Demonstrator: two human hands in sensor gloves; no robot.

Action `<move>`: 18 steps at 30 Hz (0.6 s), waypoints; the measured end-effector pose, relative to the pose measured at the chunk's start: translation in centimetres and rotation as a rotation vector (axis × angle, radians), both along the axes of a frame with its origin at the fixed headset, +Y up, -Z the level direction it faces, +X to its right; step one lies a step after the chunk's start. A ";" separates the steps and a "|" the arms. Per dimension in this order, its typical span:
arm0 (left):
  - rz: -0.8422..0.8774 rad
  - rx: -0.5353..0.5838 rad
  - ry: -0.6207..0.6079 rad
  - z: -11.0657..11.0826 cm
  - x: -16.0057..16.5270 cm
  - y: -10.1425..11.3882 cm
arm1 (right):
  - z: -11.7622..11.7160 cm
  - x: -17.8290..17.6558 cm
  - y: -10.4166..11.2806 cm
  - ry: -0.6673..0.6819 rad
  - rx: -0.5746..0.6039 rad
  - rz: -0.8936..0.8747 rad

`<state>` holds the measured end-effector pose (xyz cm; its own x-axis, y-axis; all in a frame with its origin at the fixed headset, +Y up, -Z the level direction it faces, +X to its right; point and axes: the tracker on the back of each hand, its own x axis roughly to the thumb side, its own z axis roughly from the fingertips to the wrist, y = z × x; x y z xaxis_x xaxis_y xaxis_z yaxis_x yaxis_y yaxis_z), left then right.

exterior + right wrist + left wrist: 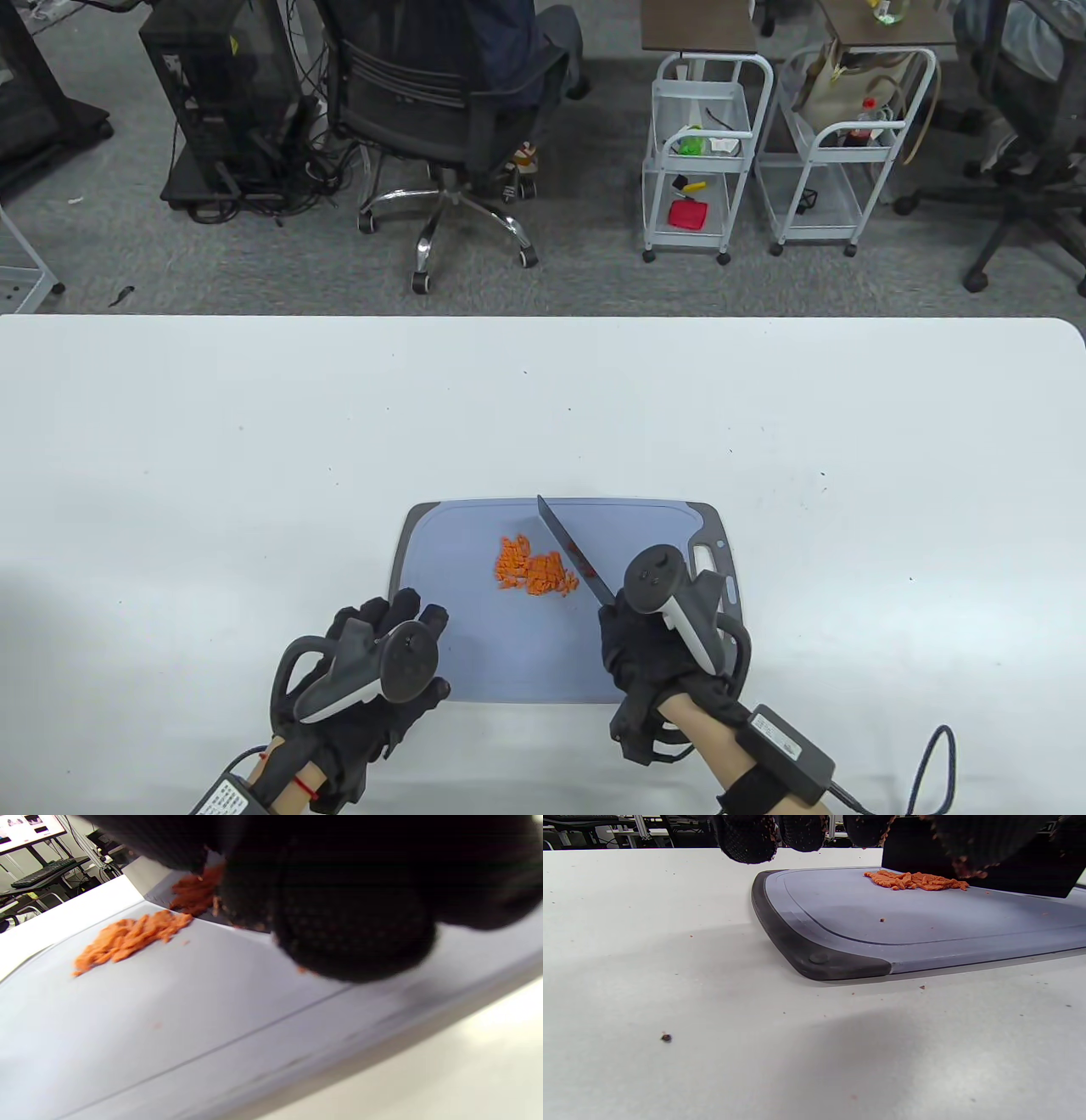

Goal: Chop plasticine discs into granules with repetitive downward strikes

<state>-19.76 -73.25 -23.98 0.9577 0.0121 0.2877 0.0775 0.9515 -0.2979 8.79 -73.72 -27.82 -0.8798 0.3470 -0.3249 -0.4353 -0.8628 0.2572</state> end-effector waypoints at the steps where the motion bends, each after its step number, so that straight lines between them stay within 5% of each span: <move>1: -0.002 -0.003 0.002 0.0 -0.1 0.0 | 0.0 -0.5 0.2 -0.004 0.004 0.015; 8: -0.006 -0.008 0.023 -0.4 -0.6 0.0 | -3.0 -2.9 2.6 0.051 0.140 0.015; 14: 0.004 -0.006 0.040 -0.5 -1.0 0.3 | -8.2 -3.4 2.2 0.402 0.393 0.253; 18: 0.000 0.000 0.039 -0.5 -1.0 0.3 | -9.4 -2.3 1.0 0.515 0.322 0.209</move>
<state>-20.77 -72.99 -24.49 0.9682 0.0117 0.2500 0.0662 0.9515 -0.3006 6.44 -72.76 -37.19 -0.9549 0.1610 0.2495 -0.1393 -0.9849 0.1025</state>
